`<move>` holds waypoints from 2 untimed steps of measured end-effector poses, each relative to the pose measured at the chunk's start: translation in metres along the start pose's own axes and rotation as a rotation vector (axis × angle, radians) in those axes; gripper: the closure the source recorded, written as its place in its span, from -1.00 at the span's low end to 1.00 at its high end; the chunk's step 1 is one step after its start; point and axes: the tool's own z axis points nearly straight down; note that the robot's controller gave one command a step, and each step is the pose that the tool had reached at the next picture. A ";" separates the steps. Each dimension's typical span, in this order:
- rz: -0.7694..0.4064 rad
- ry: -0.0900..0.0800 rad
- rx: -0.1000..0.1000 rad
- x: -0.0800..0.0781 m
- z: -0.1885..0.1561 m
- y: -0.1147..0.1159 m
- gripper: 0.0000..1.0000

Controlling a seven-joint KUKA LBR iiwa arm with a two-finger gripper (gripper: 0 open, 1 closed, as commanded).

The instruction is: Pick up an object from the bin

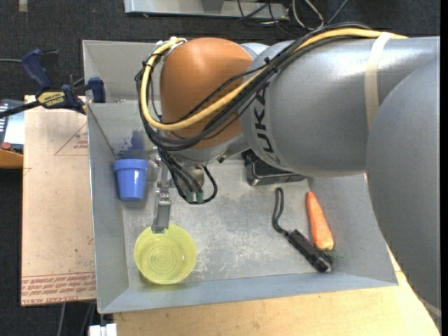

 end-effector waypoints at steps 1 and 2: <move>0.000 0.000 0.000 0.000 0.000 0.000 -1.00; -0.006 -0.006 -0.004 0.025 -0.068 0.000 -1.00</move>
Offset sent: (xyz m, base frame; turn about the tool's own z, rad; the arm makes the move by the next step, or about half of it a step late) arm -0.0258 -0.0008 0.0653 -0.0045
